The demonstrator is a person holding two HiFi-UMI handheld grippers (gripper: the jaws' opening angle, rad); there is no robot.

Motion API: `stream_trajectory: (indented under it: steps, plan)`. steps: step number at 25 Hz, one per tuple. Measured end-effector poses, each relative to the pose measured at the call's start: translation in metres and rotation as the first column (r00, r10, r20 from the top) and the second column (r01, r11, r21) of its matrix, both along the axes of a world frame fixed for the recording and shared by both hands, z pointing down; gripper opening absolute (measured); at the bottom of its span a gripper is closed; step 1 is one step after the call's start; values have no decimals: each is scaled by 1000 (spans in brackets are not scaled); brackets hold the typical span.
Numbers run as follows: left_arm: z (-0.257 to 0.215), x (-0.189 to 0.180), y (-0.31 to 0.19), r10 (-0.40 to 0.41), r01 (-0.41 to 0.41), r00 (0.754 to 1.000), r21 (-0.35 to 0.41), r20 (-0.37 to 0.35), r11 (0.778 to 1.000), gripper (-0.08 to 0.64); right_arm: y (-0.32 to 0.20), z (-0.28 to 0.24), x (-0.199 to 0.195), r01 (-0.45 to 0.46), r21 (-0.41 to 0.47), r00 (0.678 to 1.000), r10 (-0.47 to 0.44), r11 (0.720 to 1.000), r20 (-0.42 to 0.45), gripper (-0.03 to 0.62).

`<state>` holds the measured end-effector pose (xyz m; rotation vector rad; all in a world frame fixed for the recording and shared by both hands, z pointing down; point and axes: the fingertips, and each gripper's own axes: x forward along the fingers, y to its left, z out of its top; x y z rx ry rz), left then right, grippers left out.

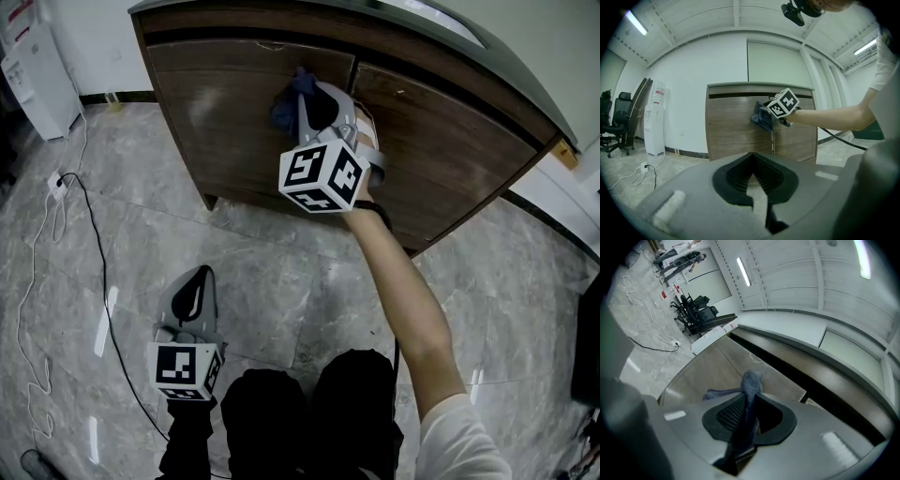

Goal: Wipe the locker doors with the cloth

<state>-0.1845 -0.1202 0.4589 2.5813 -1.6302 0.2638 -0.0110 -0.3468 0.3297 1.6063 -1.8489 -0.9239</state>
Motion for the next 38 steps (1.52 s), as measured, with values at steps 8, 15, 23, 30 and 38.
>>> stream_trajectory:
  steps: [8,15,23,30,38]
  plan:
    - [7,-4,-1,-7,7,1000,-12,1,1000,3,-2,46,-4,13,-59,1000,-14,998,-1,61]
    - [13,-5,-5,-10,9,1000,-25,-2,1000,3,-4,82,-8,27,-111,1000,-26,993,6,61]
    - [20,-8,-6,-19,19,1000,-40,-2,999,3,-5,135,-12,38,-194,999,-37,980,5,61]
    - [26,-13,-8,-27,27,1000,-54,0,998,3,-5,176,-15,46,-259,999,-43,965,15,61]
    - [33,-17,-10,-32,32,999,-66,2,997,3,-6,210,-20,51,-305,999,-51,951,8,61]
